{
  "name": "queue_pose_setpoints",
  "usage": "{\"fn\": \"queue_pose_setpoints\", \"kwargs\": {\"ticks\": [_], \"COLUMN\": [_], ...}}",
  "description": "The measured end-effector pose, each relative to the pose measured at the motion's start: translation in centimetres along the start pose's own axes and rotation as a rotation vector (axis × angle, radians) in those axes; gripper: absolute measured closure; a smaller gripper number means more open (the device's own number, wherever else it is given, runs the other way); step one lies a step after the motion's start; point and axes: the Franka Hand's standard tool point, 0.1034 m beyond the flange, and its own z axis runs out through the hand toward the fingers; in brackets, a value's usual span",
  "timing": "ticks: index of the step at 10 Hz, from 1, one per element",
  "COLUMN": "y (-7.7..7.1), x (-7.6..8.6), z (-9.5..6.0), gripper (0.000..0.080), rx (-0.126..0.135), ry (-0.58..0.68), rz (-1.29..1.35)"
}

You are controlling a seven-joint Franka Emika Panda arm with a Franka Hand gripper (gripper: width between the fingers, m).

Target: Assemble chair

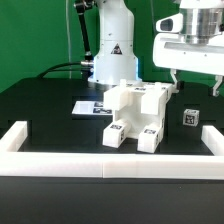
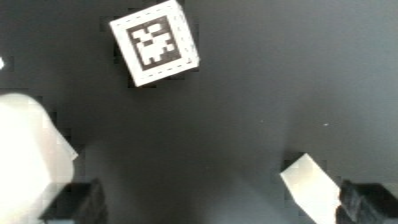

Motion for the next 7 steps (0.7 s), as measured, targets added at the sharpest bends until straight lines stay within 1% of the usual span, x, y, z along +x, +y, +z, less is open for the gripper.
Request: {"fn": "queue_pose_setpoints", "kwargs": {"ticks": [2, 3, 7], "y": [0.5, 0.7, 1.5], "x": [0.4, 0.8, 3.1], "z": [0.3, 0.3, -0.3], "gripper": [0.0151, 0.0151, 0.0151], "rx": [-0.007, -0.007, -0.001], "ry": [-0.001, 0.000, 0.013], "rz": [-0.010, -0.018, -0.046]}}
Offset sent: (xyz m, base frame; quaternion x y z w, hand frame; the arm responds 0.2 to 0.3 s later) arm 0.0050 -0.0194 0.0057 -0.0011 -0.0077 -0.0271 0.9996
